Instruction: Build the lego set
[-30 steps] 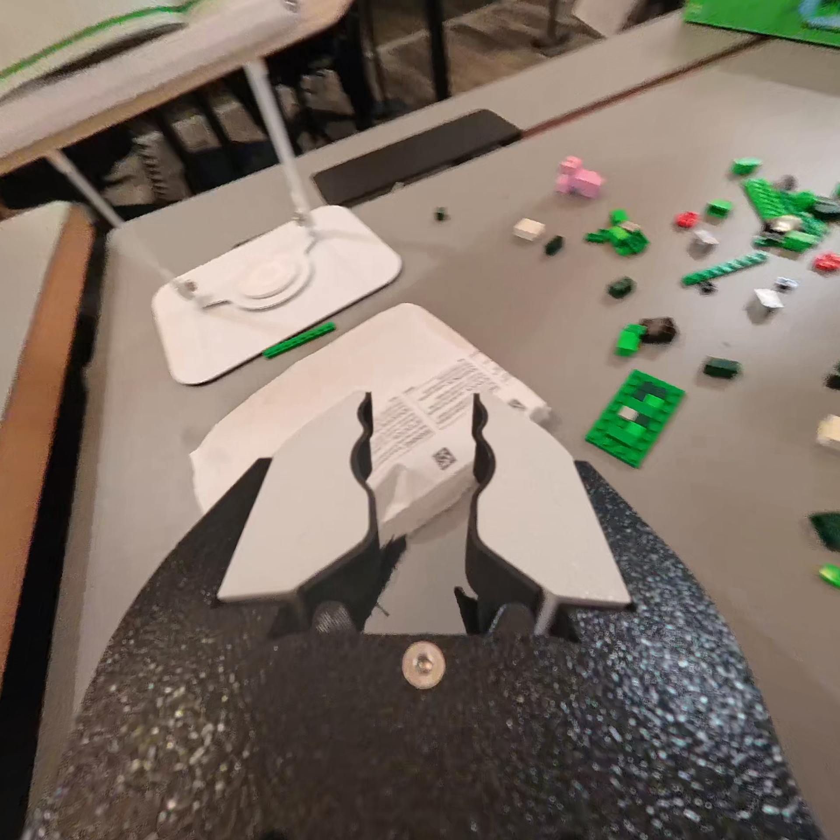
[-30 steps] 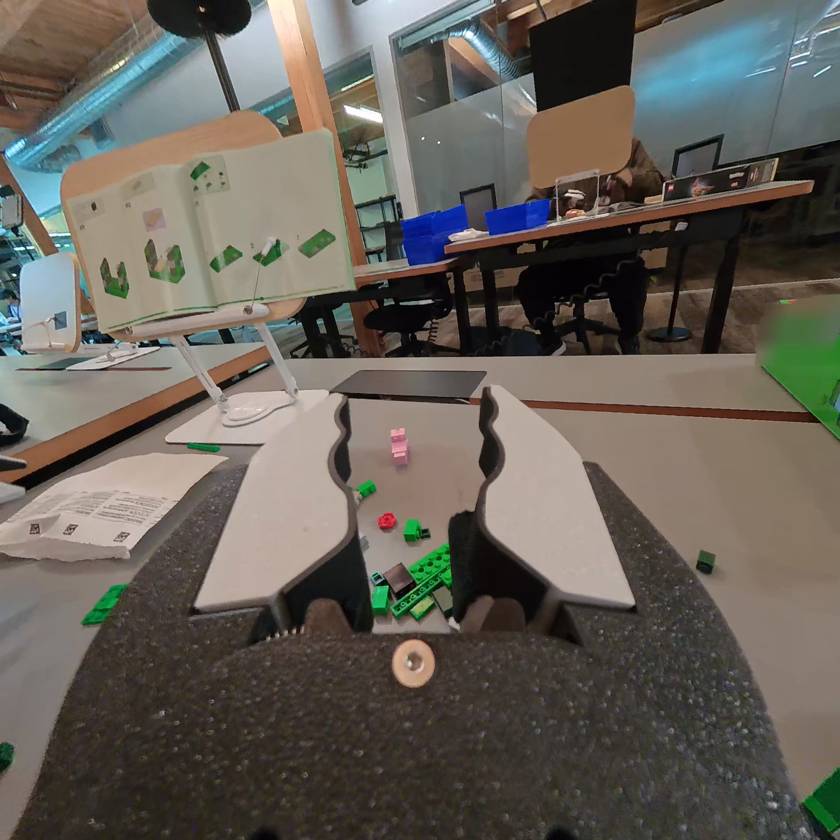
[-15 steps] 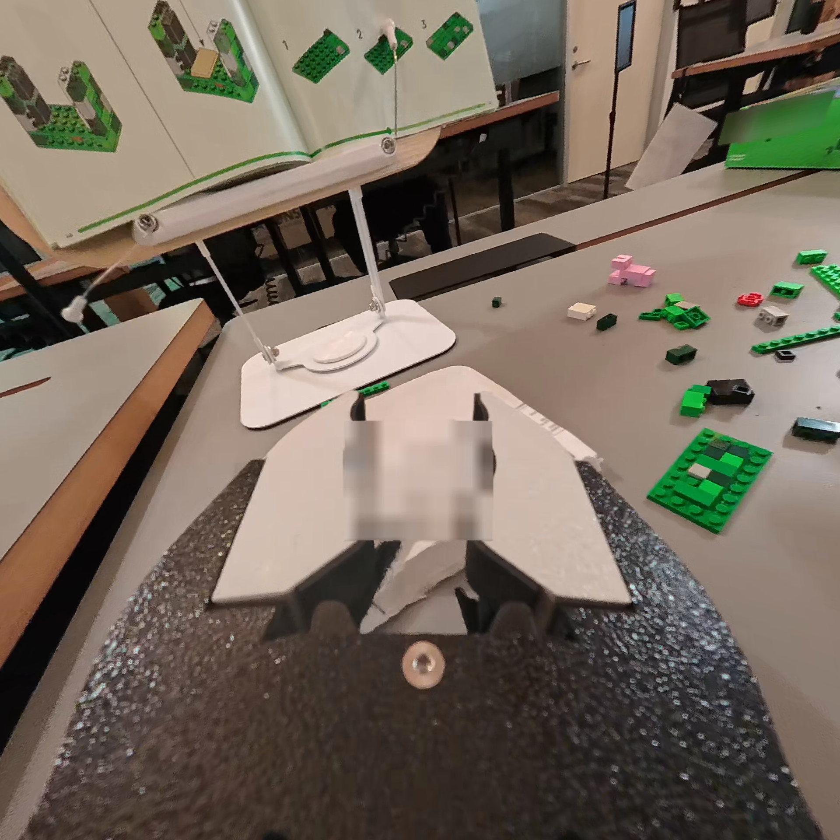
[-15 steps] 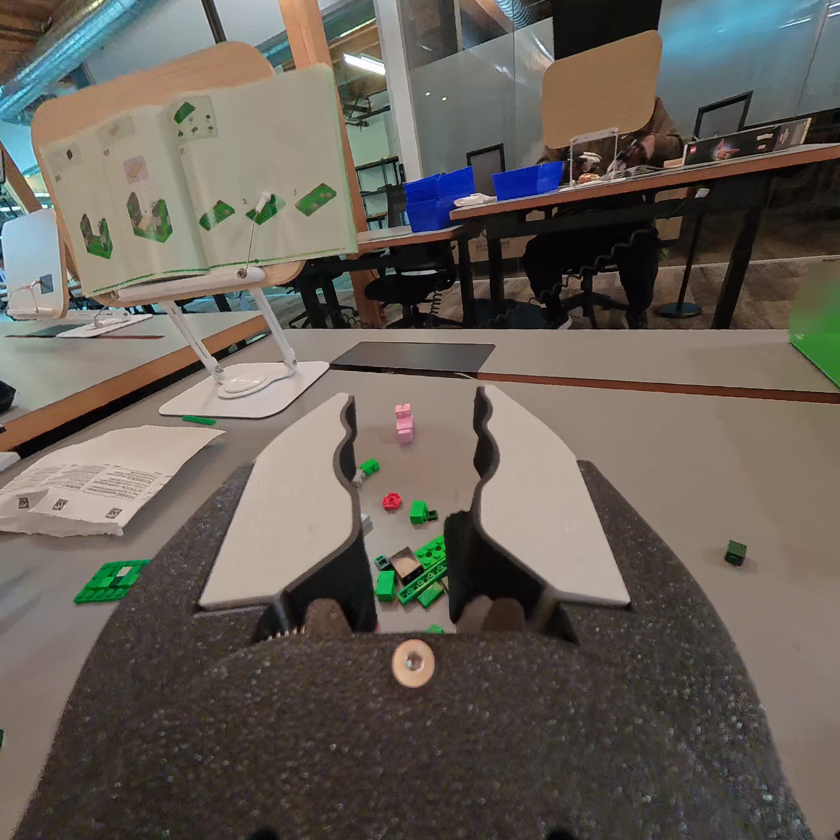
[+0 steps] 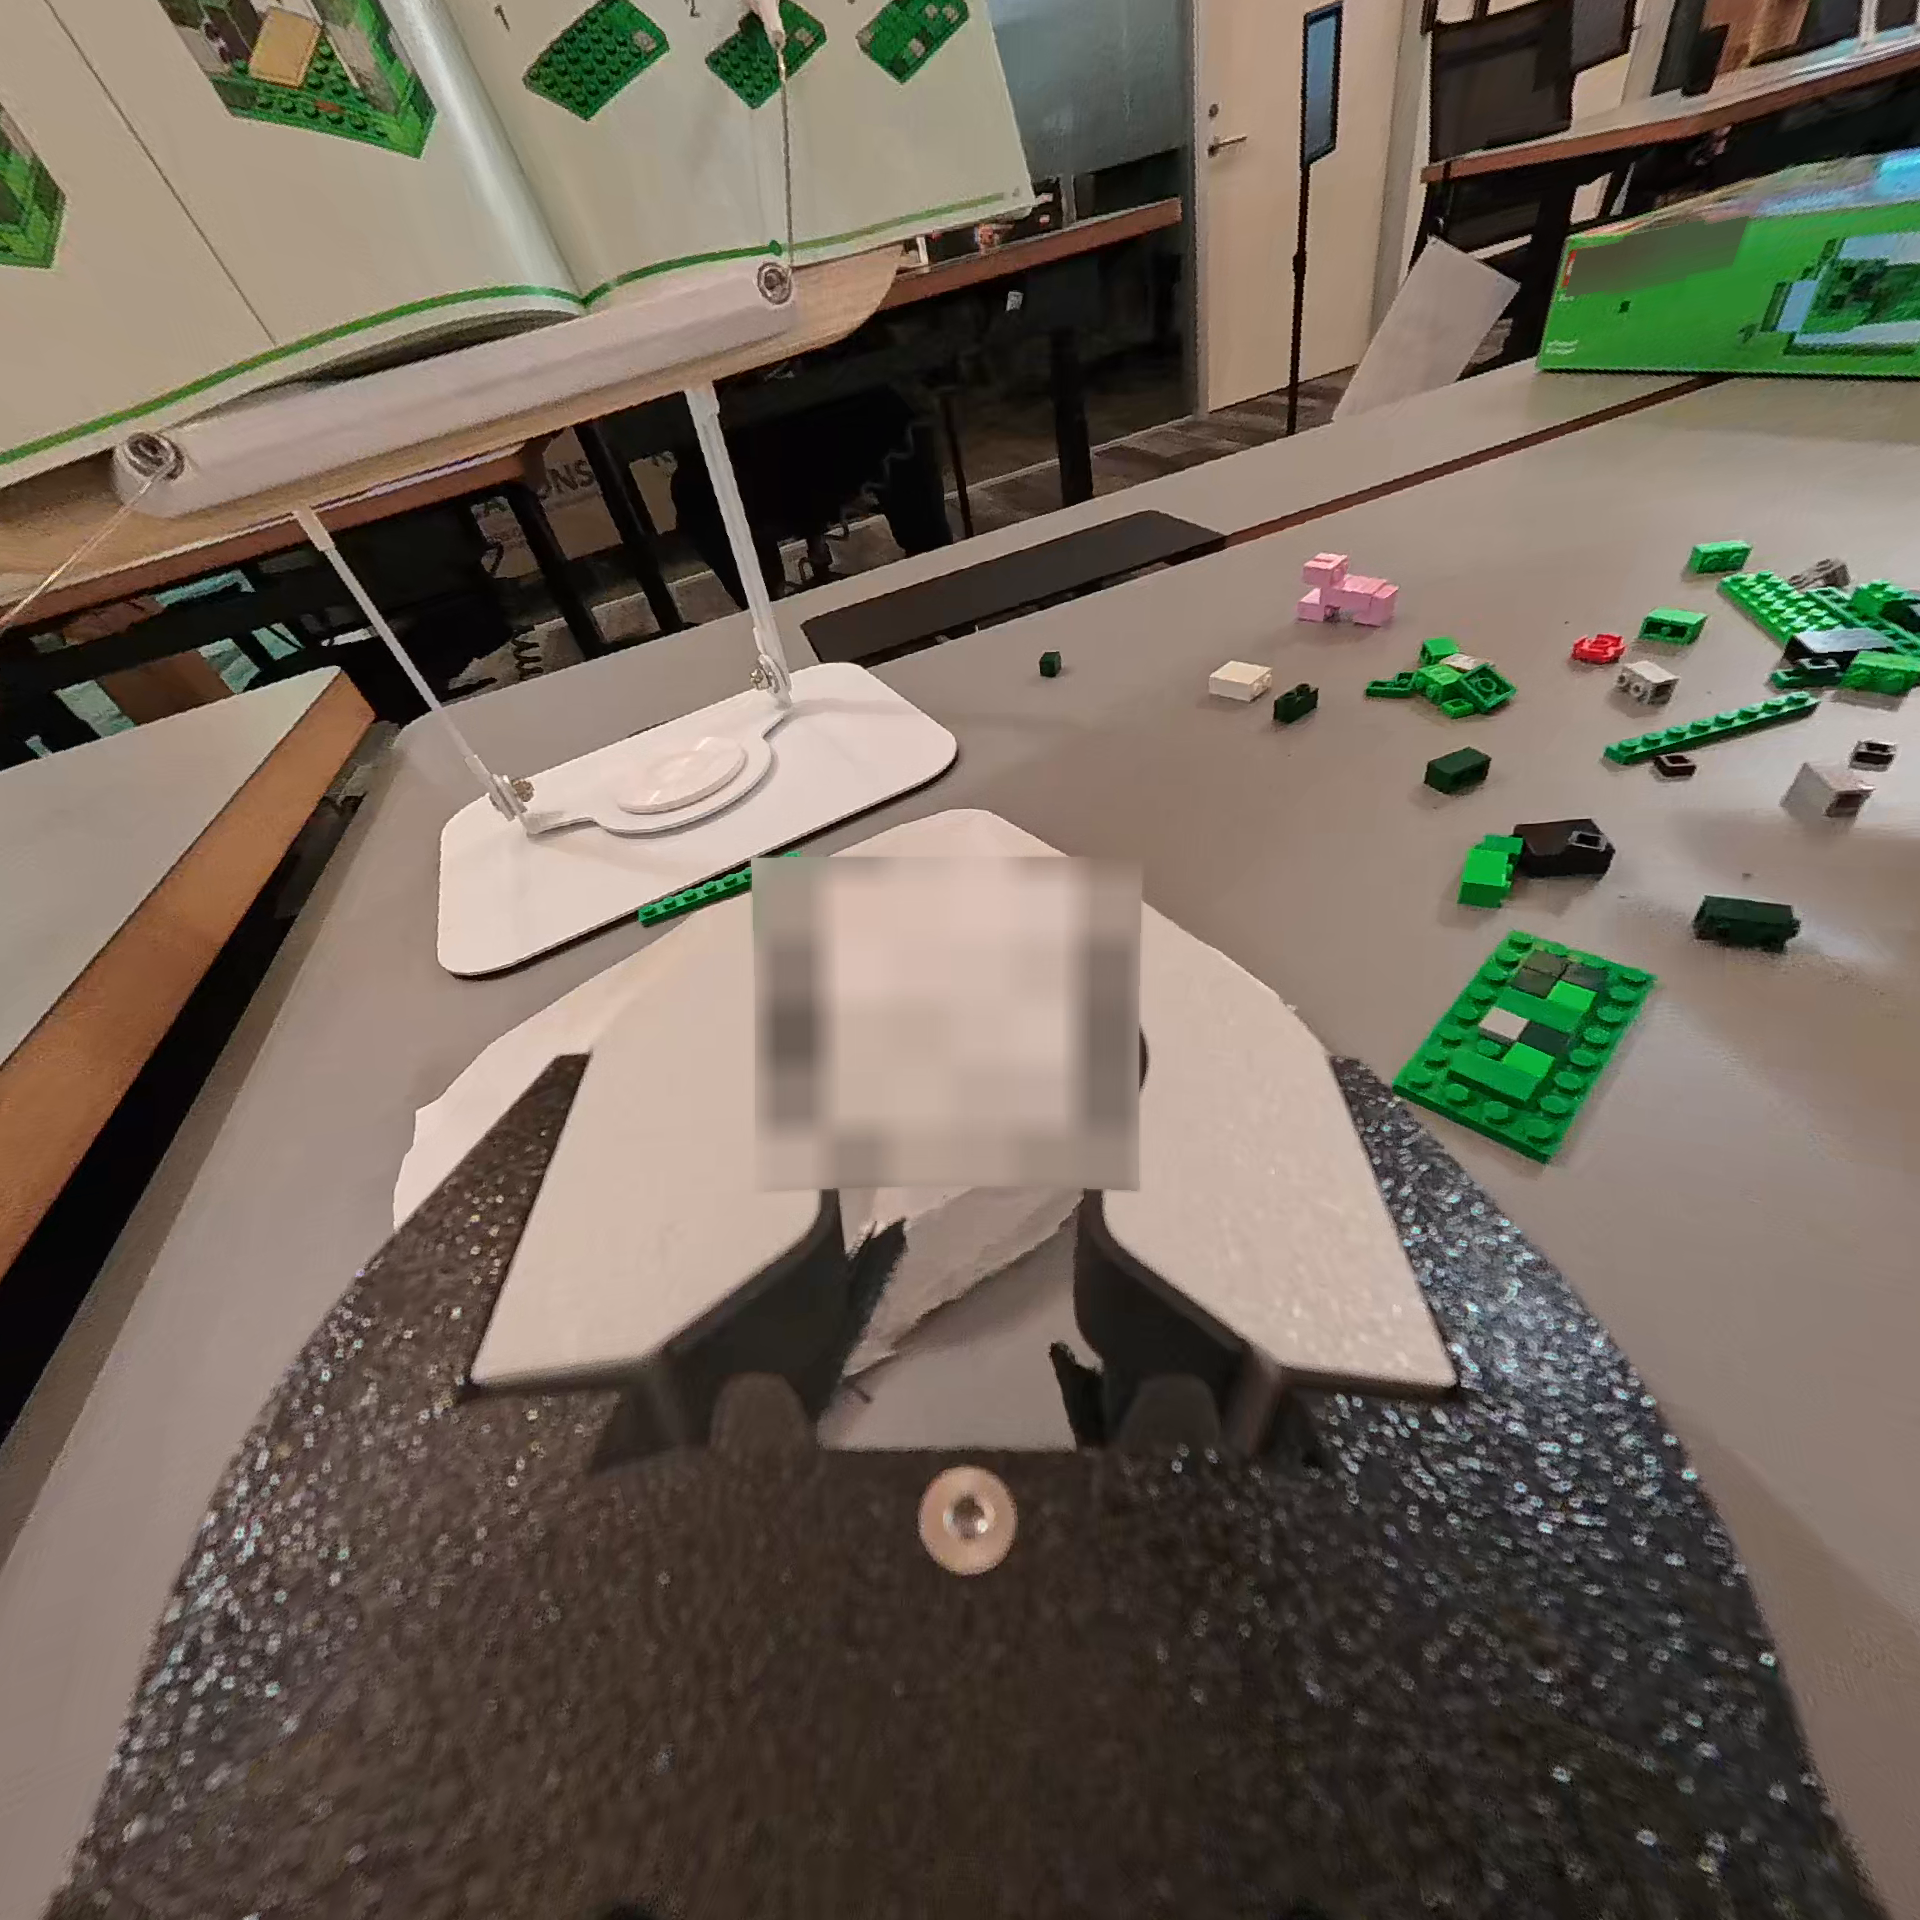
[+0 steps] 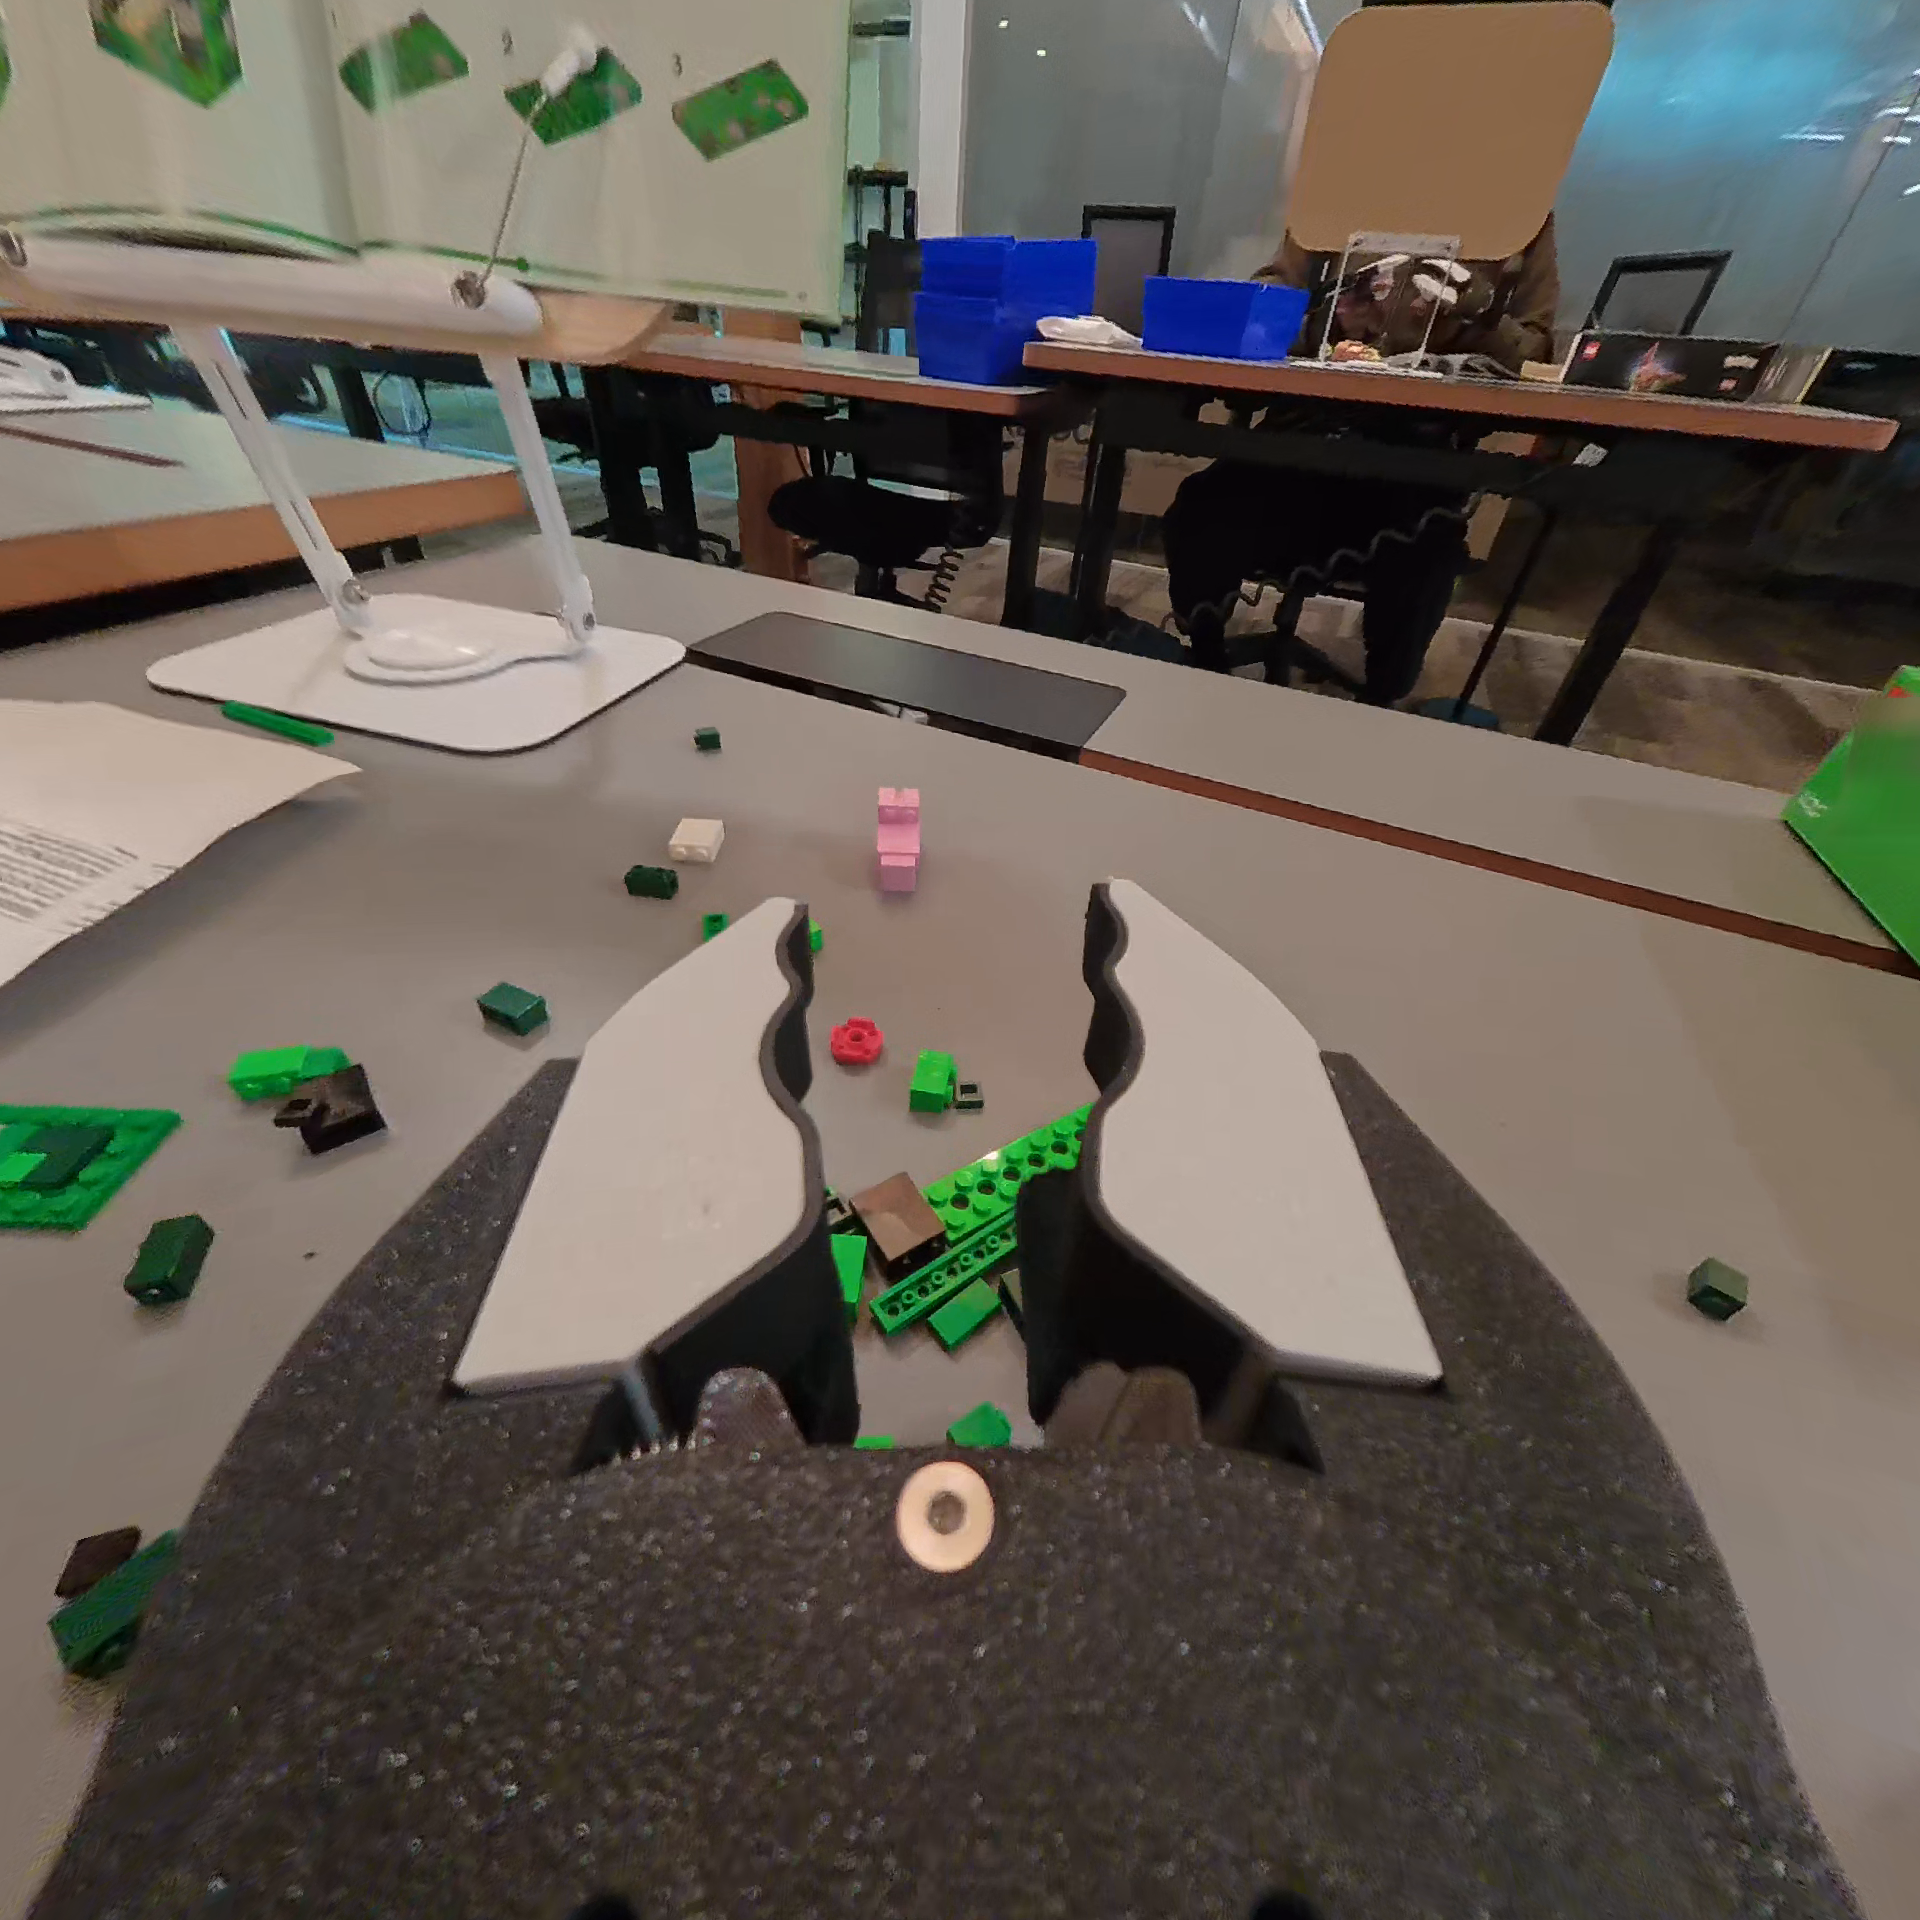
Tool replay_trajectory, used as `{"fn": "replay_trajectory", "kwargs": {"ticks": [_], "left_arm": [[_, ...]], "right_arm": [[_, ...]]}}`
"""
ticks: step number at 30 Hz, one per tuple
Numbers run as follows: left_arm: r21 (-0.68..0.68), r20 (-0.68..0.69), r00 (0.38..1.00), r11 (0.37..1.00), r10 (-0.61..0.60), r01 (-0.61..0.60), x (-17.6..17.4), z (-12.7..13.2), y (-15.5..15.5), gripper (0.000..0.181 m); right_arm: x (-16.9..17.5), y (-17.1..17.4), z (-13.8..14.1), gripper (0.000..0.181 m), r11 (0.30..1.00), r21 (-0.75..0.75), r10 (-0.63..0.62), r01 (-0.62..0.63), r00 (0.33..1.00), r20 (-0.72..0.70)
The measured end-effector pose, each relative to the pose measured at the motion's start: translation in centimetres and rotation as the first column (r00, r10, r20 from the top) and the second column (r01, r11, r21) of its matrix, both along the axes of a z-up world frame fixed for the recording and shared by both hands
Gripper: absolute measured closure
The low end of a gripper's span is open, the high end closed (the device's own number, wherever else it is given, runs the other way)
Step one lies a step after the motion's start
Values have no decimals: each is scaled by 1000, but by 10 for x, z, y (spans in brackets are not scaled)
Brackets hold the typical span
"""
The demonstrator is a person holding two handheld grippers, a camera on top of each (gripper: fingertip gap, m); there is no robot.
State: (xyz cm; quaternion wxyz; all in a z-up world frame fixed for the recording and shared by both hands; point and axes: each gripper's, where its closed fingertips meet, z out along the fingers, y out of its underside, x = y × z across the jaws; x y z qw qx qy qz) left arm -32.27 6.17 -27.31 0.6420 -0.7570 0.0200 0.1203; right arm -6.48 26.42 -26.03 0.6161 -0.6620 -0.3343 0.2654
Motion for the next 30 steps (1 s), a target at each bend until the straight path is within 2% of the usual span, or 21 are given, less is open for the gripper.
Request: {"fn": "replay_trajectory", "kwargs": {"ticks": [12, 30], "left_arm": [[4, 5, 1000, 1000, 1, -1, -1, 0, 0, 131], [-5, -12, 1000, 1000, -6, 6, 2, -1, 0, 131]], "right_arm": [[-5, -8, 9, 132, 999, 36, 13, -12, 999, -30], [-16, -18, 12, 135, 993, 109, 35, -37, 999, 23]]}}
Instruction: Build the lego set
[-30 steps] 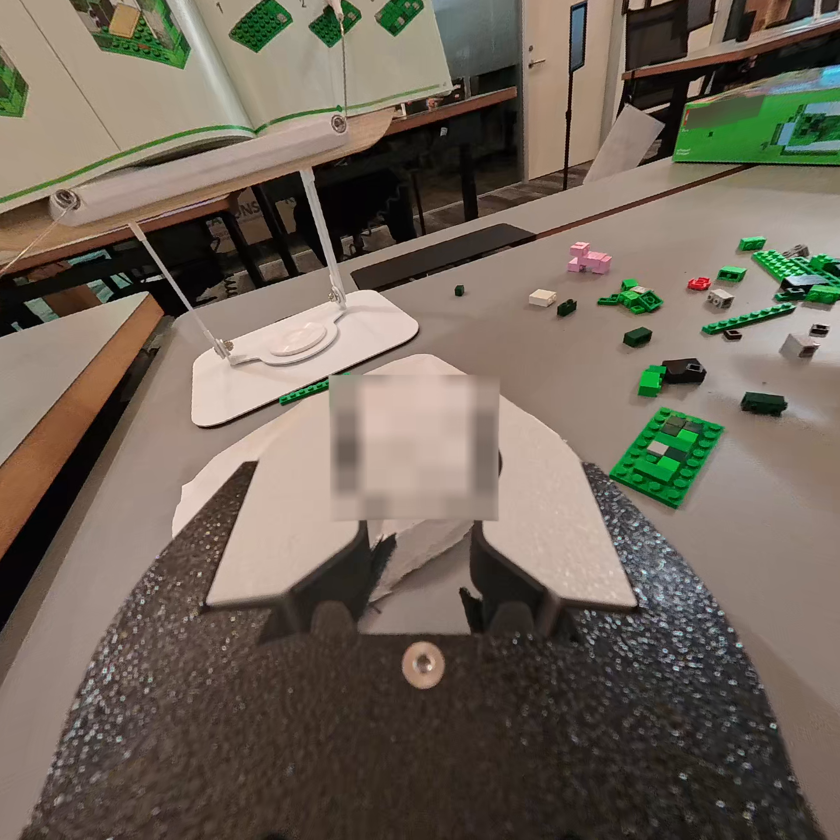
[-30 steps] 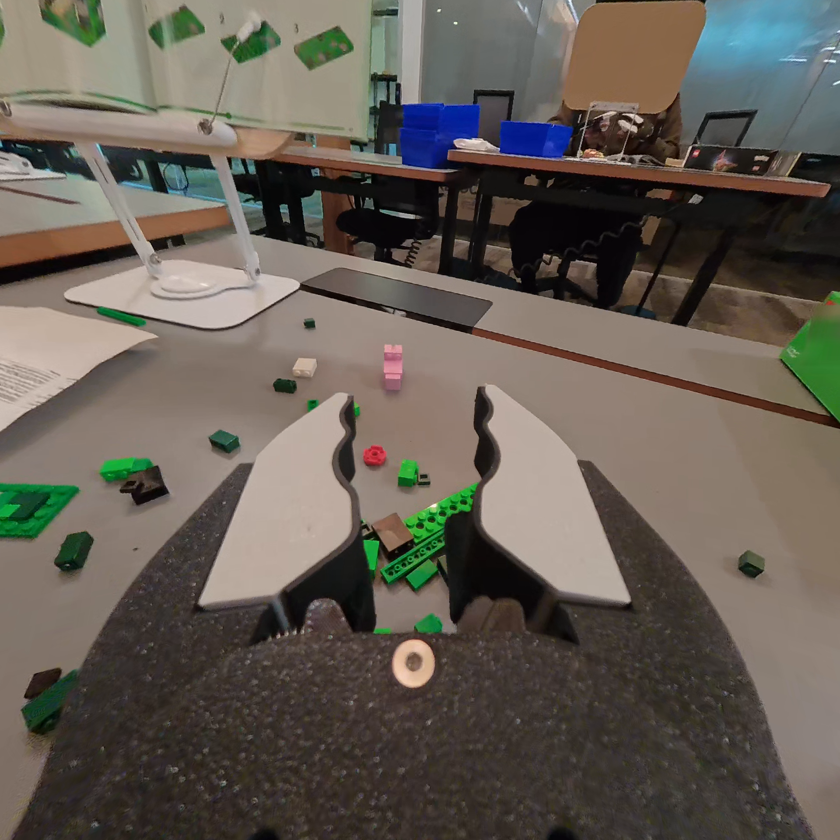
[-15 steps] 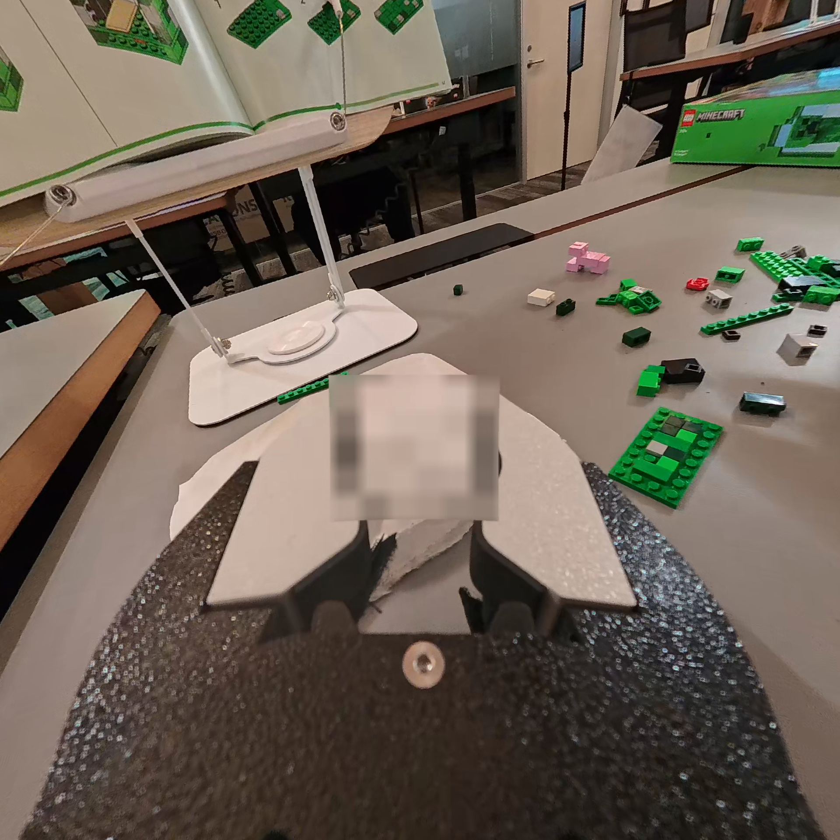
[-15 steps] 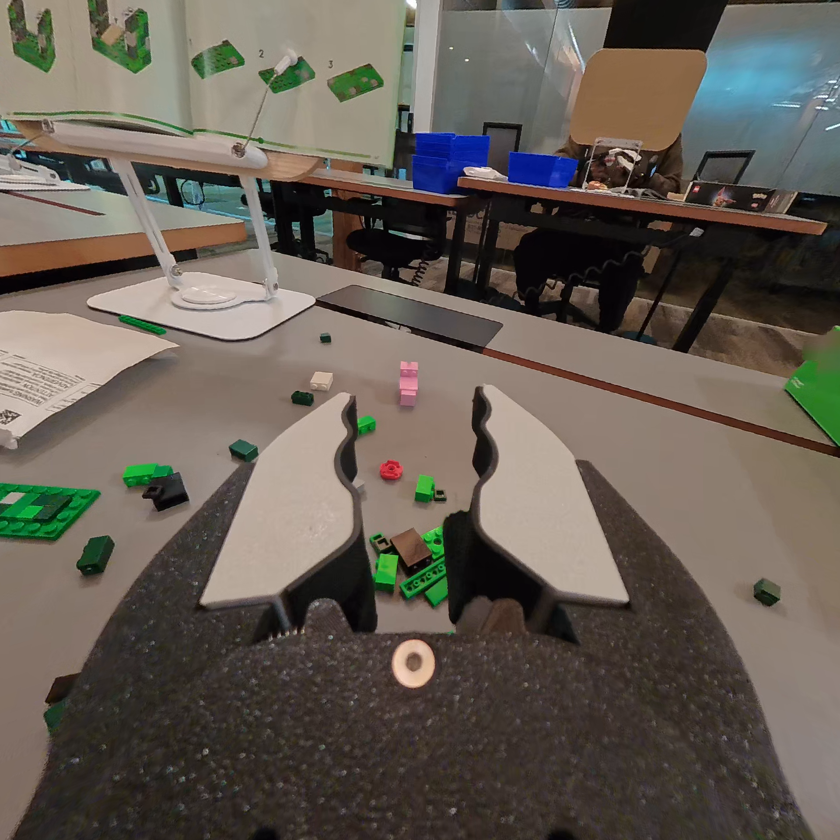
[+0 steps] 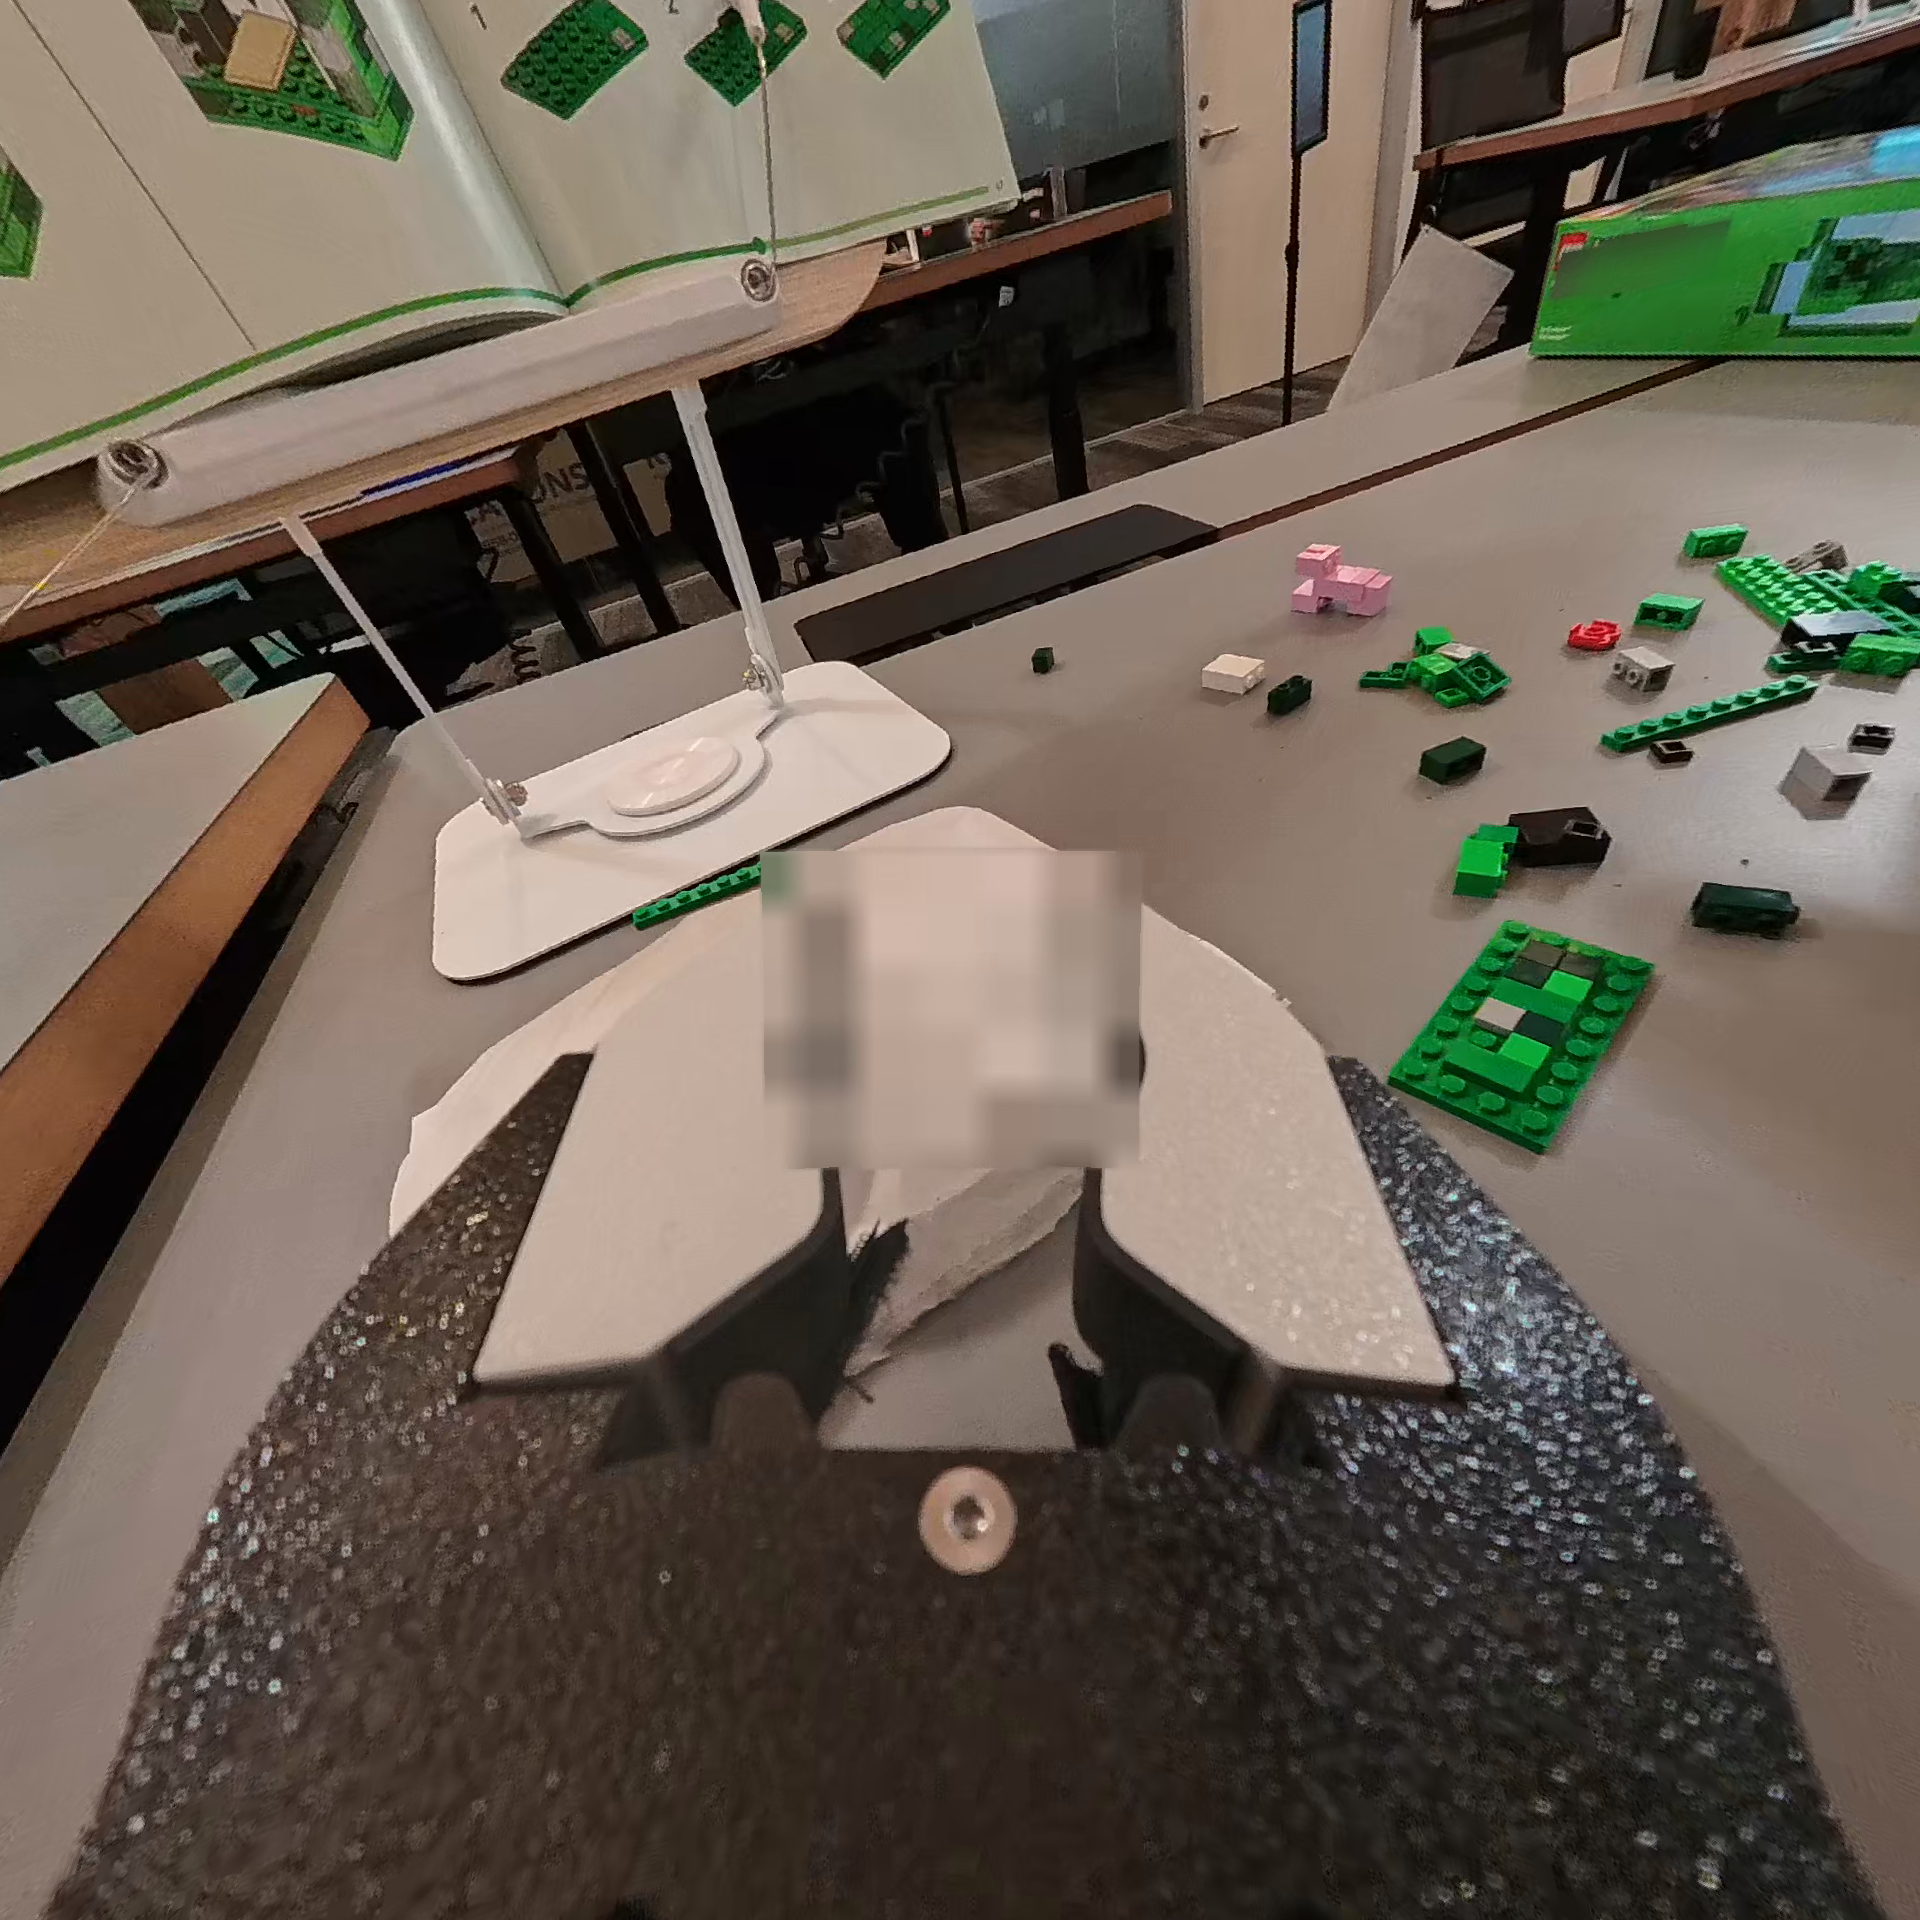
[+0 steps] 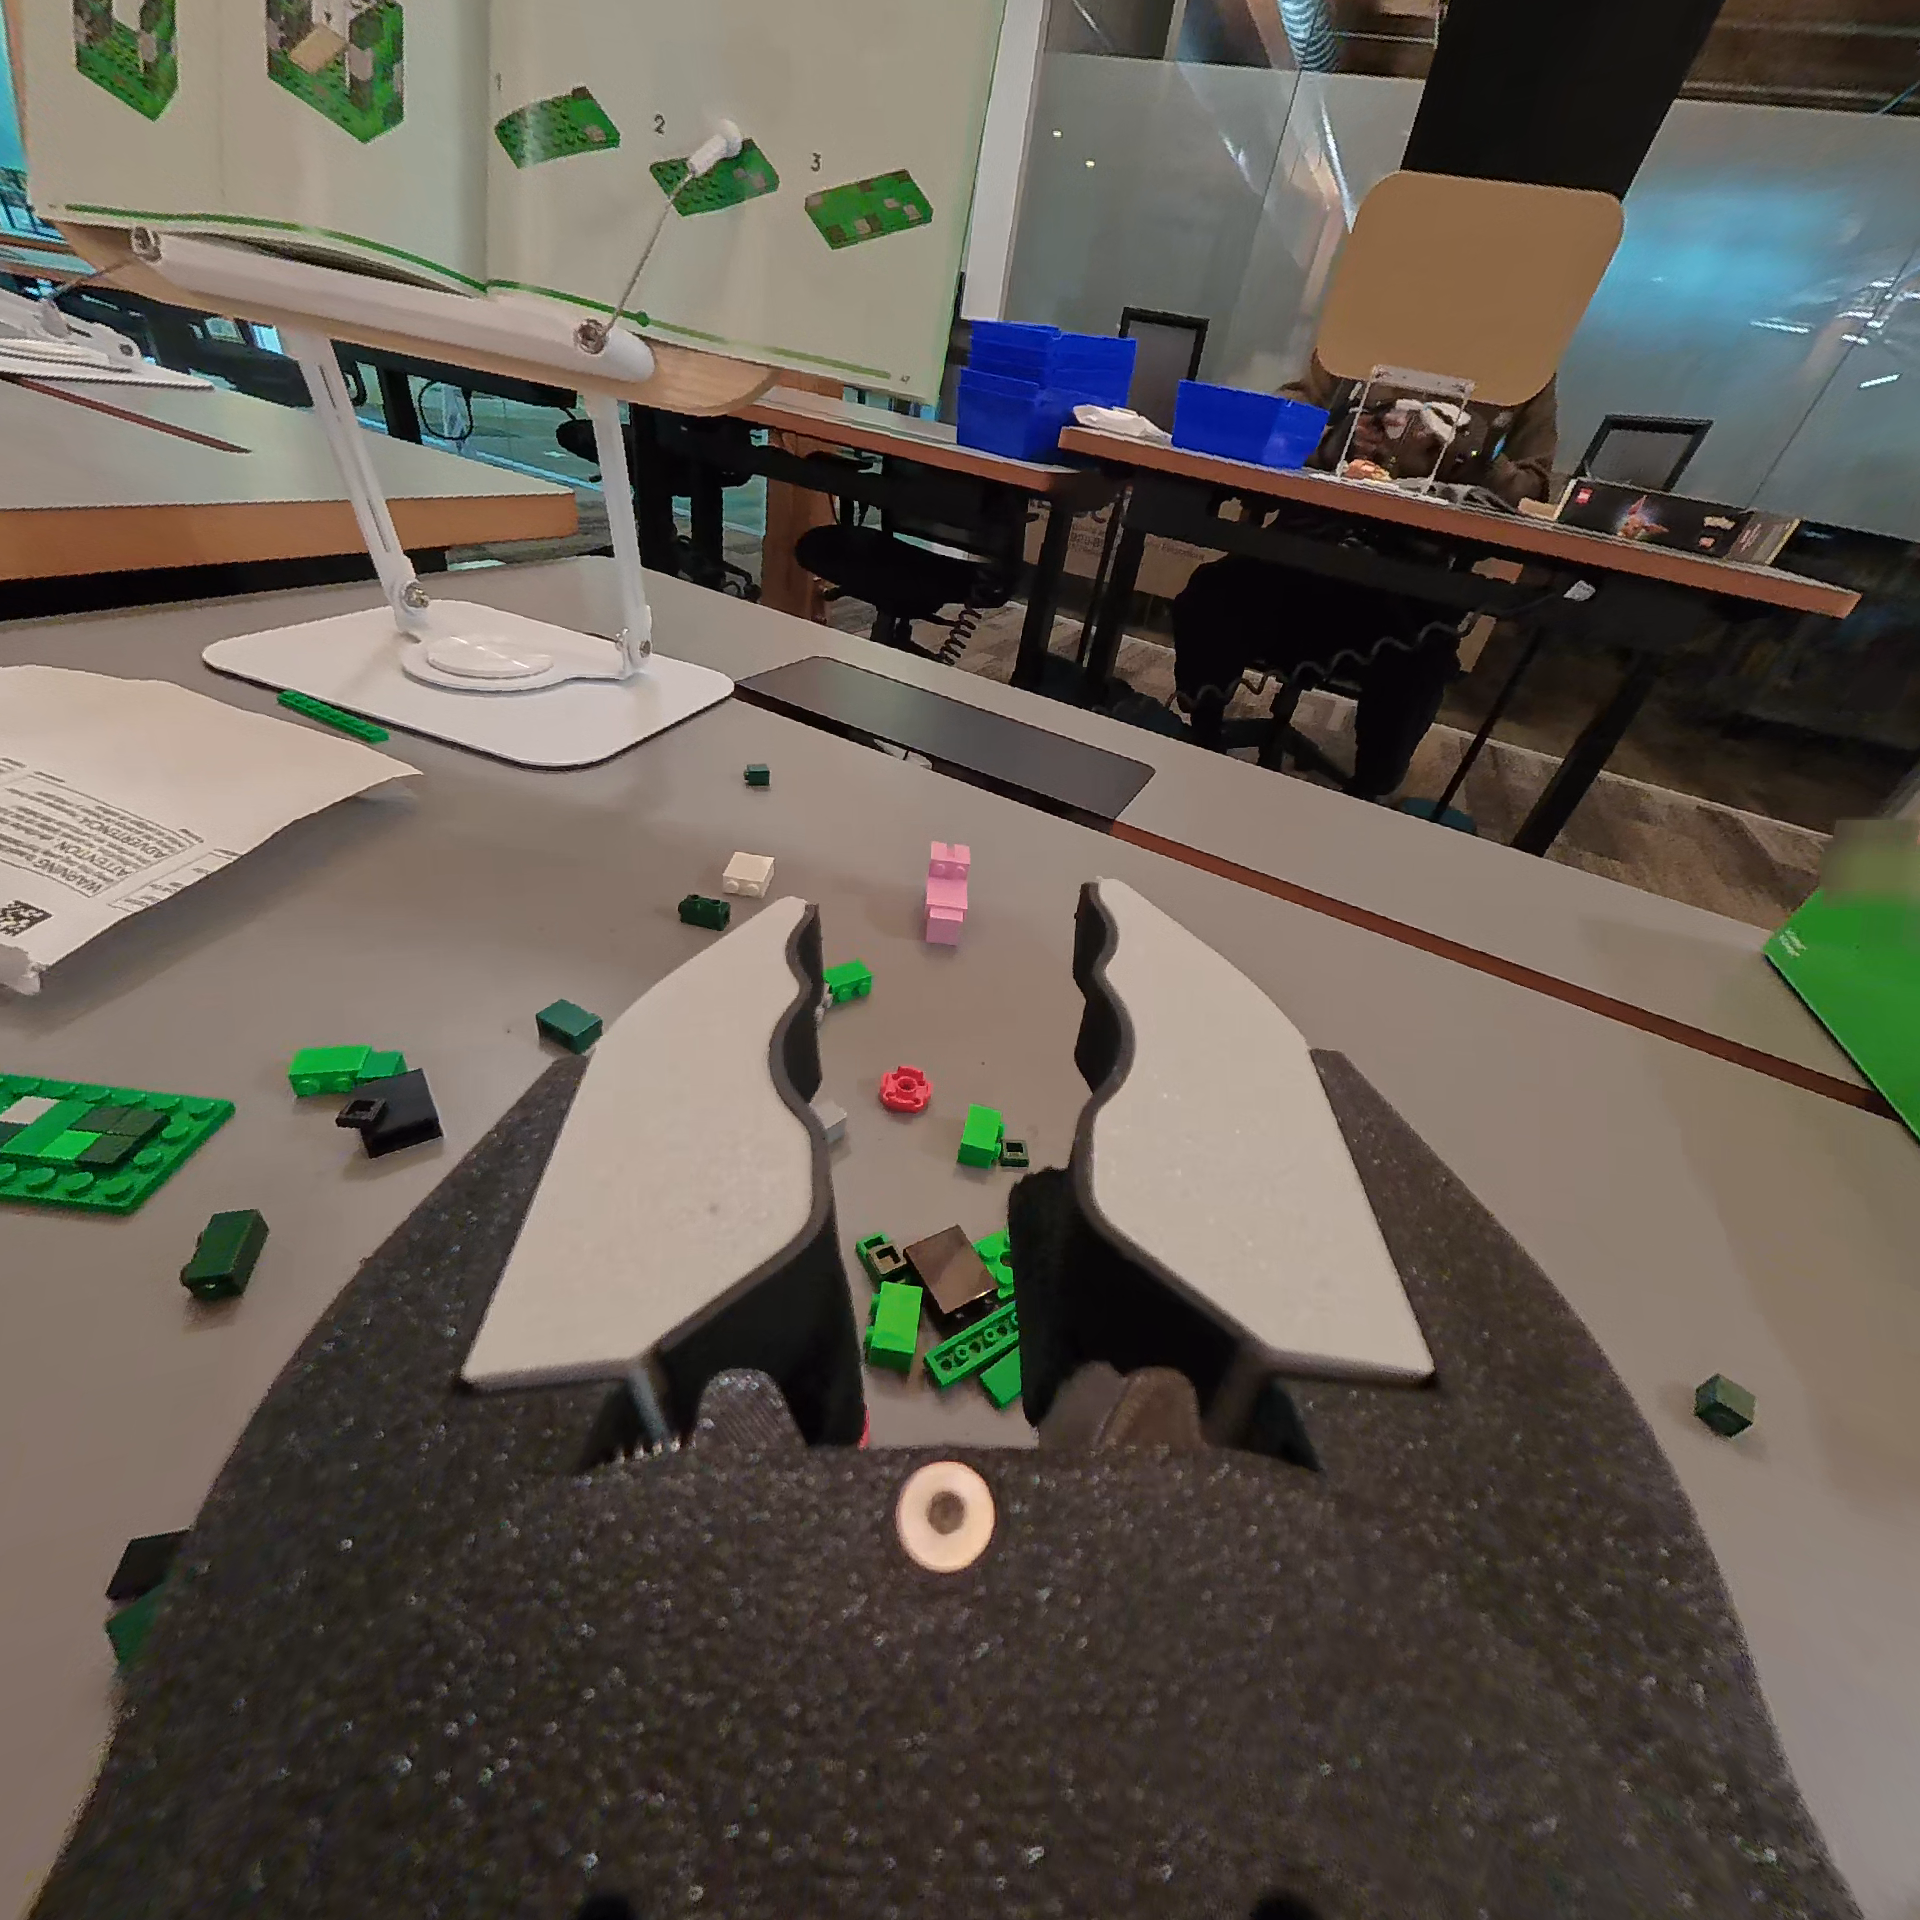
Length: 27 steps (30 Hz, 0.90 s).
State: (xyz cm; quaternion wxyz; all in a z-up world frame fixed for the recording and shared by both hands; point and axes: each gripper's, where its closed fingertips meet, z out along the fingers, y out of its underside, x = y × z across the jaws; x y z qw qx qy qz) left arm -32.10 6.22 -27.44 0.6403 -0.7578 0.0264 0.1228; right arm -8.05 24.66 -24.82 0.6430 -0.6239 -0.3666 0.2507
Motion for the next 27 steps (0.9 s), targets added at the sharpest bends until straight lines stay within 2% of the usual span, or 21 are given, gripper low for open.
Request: {"fn": "replay_trajectory", "kwargs": {"ticks": [6, 10, 16, 20, 27], "left_arm": [[3, 6, 1000, 1000, 5, -5, -1, 0, 0, 131], [-17, 11, 1000, 1000, -2, 2, 0, -3, 1, 129], [-21, 7, 1000, 1000, -17, 17, 2, -3, 2, 130], [-61, -6, 997, 995, -75, 74, 11, -9, 5, 138], [-66, -25, 997, 995, -79, 77, 13, -10, 5, 139]], "right_arm": [[6, 3, 0, 136, 999, 21, -33, 34, 999, -9], [19, 11, 5, 129, 992, 60, -107, 111, 992, -70], [30, 18, 6, 130, 994, -9, -112, 112, 980, -162], [29, 19, 5, 132, 994, -10, -109, 109, 982, -154], [26, 17, 4, 136, 994, 0, -106, 107, 985, -135]]}}
